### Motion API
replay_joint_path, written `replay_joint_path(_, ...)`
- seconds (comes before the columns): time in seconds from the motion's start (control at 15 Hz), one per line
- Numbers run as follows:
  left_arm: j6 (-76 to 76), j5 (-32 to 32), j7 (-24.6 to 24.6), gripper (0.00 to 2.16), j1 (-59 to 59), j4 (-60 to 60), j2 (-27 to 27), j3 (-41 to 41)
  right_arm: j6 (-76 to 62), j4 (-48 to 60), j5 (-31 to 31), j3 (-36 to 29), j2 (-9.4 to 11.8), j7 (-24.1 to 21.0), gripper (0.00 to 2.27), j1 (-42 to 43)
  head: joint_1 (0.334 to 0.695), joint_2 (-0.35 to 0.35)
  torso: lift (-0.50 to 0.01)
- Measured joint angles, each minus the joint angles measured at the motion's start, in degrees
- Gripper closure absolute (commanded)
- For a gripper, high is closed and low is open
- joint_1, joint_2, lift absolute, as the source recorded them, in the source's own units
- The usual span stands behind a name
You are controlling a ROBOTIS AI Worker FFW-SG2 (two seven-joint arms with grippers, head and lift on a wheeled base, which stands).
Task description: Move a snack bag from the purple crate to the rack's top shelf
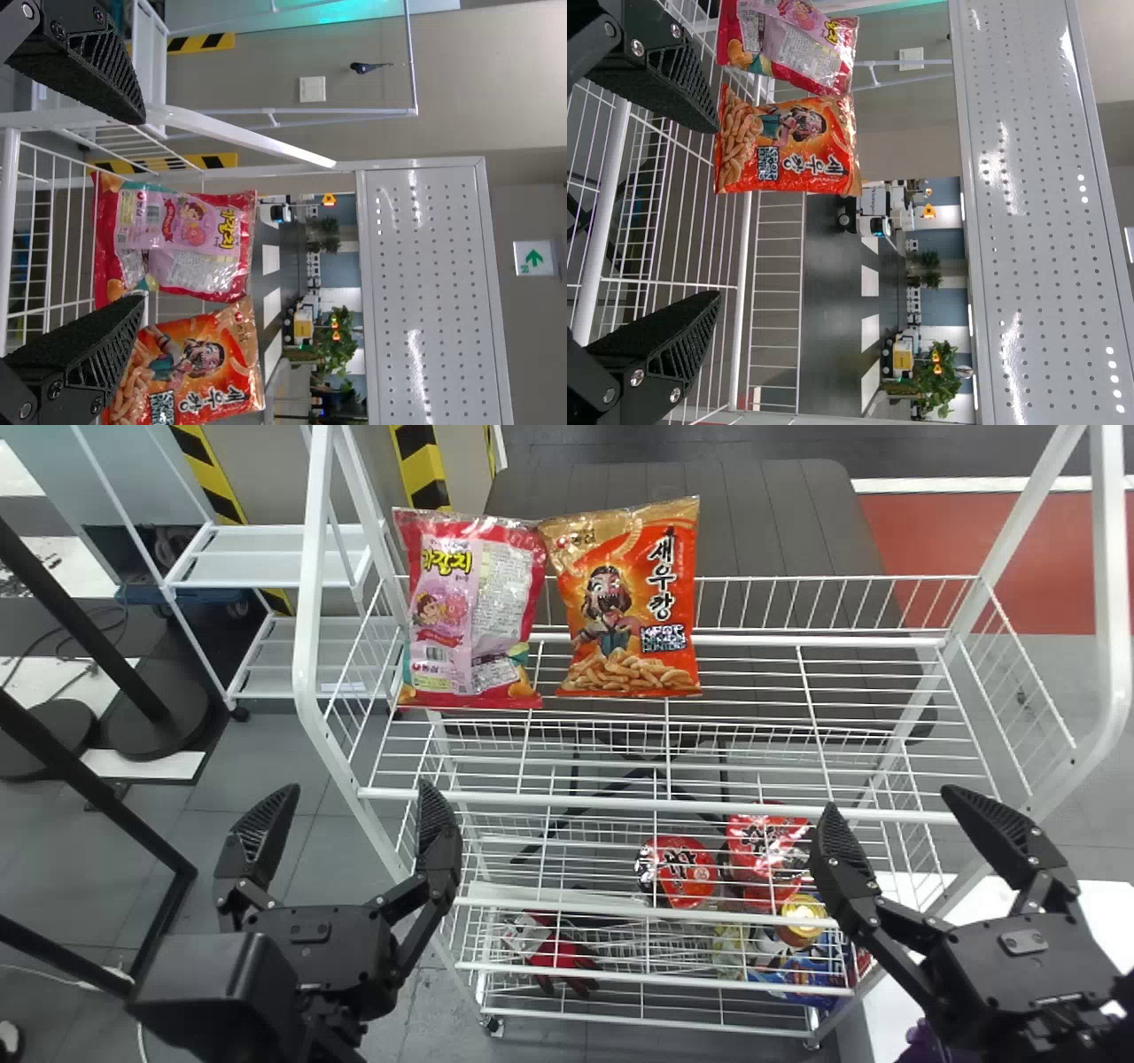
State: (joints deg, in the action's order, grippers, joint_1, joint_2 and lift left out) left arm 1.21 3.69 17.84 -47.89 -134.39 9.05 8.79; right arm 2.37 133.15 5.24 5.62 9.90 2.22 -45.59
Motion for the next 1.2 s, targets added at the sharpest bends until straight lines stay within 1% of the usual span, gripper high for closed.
replay_joint_path(0.33, -0.3, 0.1, 0.0, 0.10, 0.0, 0.0, 0.0, 0.0, 0.2, 0.0, 0.0, 0.0, 0.1, 0.2, 0.17, 0.1, 0.695, 0.081, 0.000)
replay_joint_path(0.73, -0.7, 0.0, 0.0, 0.10, 0.3, 0.4, 0.0, 0.0, 0.2, 0.0, 1.8, -1.0, 0.1, 2.3, 0.17, 0.1, 0.695, 0.084, 0.000)
replay_joint_path(0.93, -0.8, 0.0, 0.0, 0.10, 0.3, 0.3, 0.0, 0.0, -0.2, -0.1, 2.6, -1.7, 0.1, 2.4, 0.17, 0.0, 0.695, 0.074, 0.000)
replay_joint_path(1.2, -0.8, 0.1, 0.0, 0.10, 0.3, 0.1, 0.0, 0.1, -0.4, 0.3, 2.7, -1.8, 0.2, 2.2, 0.17, -0.4, 0.695, 0.071, -0.019)
